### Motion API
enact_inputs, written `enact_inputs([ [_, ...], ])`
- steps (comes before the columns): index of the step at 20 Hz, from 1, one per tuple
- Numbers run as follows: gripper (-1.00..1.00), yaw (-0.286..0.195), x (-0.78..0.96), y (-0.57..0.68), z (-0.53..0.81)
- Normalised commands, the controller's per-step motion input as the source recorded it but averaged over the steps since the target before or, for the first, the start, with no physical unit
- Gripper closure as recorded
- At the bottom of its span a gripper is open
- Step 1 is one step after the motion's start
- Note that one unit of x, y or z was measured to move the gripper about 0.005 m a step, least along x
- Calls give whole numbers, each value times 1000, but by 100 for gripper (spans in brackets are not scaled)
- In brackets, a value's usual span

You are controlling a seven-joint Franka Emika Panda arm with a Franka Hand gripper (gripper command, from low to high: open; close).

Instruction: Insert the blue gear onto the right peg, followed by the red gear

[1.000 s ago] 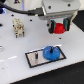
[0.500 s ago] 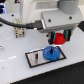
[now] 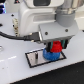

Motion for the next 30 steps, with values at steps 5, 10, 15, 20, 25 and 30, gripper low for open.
enact_inputs([
  [5, 100, 0, 87, -7, -45],
  [10, 100, 0, 115, 4, 31],
  [15, 100, 0, 64, 4, 144],
  [20, 100, 0, 68, 4, 143],
  [25, 100, 0, -12, 70, 130],
  [30, 100, 0, 46, 39, 177],
])
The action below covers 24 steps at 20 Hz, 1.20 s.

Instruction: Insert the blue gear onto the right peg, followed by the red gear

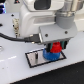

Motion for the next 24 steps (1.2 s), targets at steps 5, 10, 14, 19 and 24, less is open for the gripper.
enact_inputs([
  [5, 100, 0, 109, -50, 109],
  [10, 100, 0, 164, -56, -18],
  [14, 100, 0, 148, -59, 3],
  [19, 100, 0, 137, -30, 42],
  [24, 100, 0, 156, -6, 172],
])
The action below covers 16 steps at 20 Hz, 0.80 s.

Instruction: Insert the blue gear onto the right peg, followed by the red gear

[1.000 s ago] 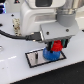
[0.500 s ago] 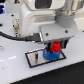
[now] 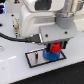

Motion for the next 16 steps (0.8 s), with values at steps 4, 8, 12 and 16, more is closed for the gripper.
enact_inputs([
  [4, 100, 0, -153, 62, 194],
  [8, 100, 0, -32, -19, 185],
  [12, 100, 0, 130, -123, 155],
  [16, 100, 0, 248, -175, -22],
])
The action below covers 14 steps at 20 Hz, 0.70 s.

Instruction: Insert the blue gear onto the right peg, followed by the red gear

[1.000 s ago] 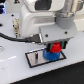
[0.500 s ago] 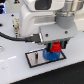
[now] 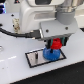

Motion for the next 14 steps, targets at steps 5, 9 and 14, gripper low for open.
enact_inputs([
  [5, 100, 0, 292, -178, -28],
  [9, 100, 0, 290, -82, -58],
  [14, 100, 0, 293, 6, -95],
])
